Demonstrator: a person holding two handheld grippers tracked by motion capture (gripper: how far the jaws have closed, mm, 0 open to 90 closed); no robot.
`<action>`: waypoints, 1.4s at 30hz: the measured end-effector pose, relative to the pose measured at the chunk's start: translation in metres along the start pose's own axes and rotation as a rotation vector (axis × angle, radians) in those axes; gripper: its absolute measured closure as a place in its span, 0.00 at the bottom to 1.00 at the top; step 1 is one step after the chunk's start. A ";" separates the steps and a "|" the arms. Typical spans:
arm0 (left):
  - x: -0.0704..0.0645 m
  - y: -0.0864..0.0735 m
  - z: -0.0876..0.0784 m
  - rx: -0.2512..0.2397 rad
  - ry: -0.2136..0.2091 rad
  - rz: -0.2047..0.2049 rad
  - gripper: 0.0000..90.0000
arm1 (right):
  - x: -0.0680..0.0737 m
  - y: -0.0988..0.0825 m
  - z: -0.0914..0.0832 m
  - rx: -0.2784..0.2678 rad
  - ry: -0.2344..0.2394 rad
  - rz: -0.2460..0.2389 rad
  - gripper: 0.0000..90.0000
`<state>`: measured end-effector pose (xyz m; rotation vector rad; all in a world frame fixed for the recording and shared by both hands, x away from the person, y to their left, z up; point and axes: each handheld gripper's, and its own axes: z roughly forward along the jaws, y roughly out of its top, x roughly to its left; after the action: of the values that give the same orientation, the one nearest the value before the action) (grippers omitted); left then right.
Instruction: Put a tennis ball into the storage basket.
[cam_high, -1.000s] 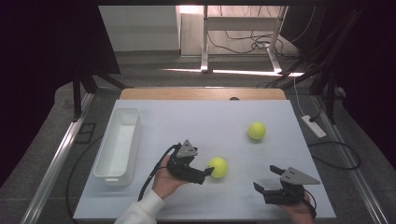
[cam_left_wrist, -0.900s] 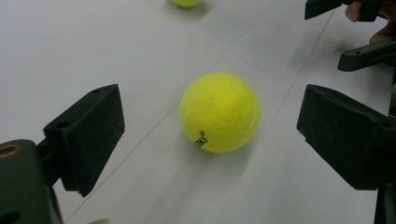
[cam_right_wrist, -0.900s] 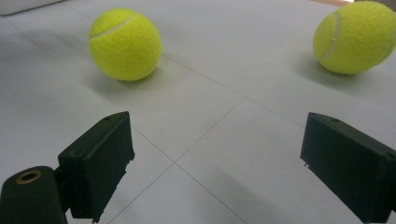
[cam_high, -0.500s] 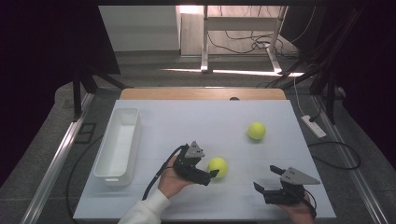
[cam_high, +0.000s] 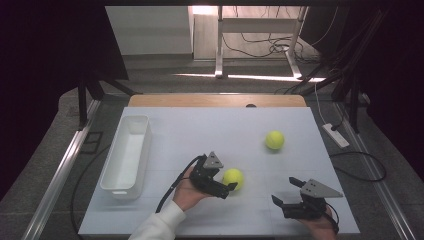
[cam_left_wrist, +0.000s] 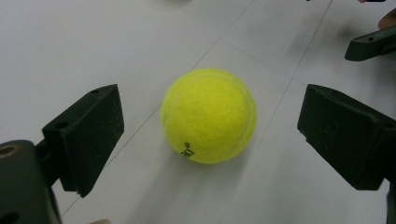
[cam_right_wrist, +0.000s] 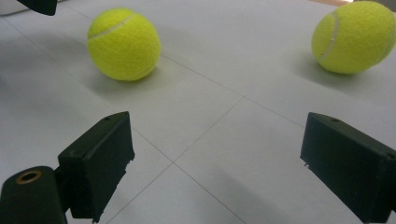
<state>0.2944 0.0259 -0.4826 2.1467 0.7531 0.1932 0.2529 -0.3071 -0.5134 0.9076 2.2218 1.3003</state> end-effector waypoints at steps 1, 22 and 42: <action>0.000 0.000 0.001 0.000 -0.004 0.000 0.09 | 0.000 0.000 0.000 0.000 0.000 0.000 0.10; 0.001 0.004 0.017 0.047 -0.008 -0.004 0.09 | 0.000 0.000 0.000 0.002 0.000 0.003 0.10; 0.003 0.007 0.043 0.104 -0.015 -0.012 0.06 | 0.000 -0.001 0.000 -0.005 0.010 0.003 0.10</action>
<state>0.3165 -0.0043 -0.5054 2.2388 0.7833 0.1342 0.2527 -0.3077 -0.5141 0.9052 2.2249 1.3135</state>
